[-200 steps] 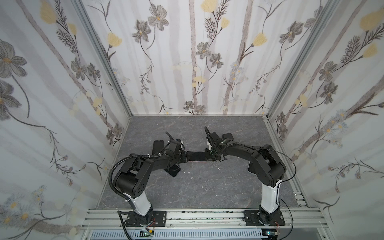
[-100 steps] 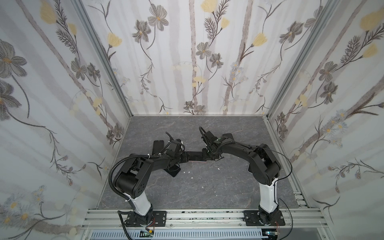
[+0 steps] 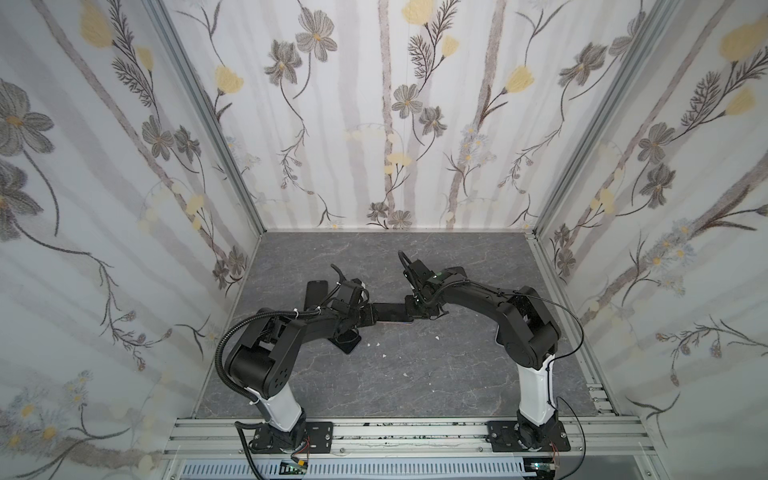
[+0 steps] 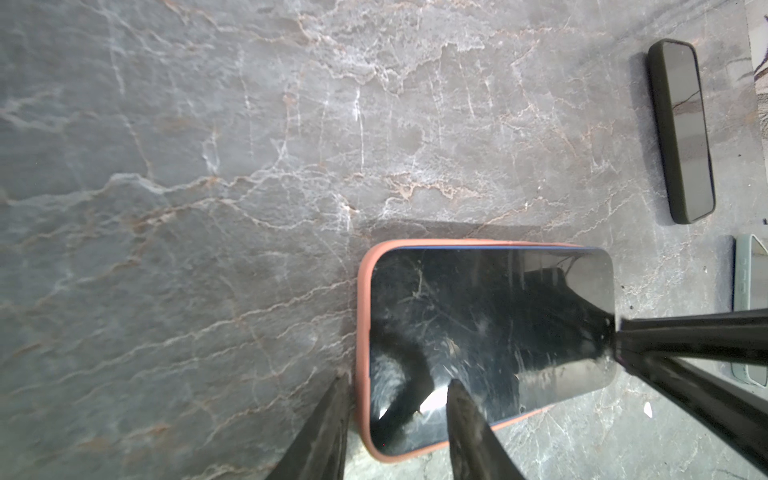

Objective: Put the phone into the phone case

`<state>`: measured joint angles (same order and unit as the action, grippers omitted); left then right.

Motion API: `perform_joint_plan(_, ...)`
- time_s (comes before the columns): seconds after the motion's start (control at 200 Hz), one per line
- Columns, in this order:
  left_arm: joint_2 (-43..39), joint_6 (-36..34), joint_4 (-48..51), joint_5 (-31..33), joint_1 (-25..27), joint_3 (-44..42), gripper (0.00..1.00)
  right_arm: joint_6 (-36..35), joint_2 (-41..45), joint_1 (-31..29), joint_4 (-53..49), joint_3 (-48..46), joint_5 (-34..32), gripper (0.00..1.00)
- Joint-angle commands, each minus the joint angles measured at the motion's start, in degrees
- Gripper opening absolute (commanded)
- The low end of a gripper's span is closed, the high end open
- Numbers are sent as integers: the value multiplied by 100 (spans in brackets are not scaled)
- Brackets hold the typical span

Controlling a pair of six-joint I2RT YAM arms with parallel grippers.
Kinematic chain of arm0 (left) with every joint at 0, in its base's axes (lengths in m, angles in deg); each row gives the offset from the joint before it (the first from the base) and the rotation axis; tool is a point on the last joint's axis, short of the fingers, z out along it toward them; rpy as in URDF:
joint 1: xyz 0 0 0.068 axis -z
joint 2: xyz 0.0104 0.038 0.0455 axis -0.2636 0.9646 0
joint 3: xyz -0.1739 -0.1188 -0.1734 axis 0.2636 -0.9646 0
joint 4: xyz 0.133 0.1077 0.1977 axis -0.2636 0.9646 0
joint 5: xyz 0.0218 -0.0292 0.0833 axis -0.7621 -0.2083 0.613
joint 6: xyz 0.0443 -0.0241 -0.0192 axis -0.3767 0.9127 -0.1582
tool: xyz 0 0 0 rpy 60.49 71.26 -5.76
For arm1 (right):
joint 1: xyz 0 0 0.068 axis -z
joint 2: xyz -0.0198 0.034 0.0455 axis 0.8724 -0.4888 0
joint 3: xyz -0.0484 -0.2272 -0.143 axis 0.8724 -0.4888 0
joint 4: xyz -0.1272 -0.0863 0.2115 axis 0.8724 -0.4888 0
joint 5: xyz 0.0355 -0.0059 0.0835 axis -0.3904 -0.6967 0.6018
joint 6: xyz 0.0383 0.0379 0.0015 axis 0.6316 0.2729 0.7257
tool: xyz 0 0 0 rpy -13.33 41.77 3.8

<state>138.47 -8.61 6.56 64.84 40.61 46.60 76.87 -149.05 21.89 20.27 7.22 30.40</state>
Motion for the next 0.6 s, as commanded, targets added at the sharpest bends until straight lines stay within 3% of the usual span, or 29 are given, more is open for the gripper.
perform_joint_plan(0.0, 21, 14, 691, 117, -10, -17, 42, 3, -77, 6, -121, -95, 7, 12)
perform_joint_plan(0.594, 99, 15, 674, 80, -21, 0, 42, -72, -465, -75, -235, -680, -291, 9)
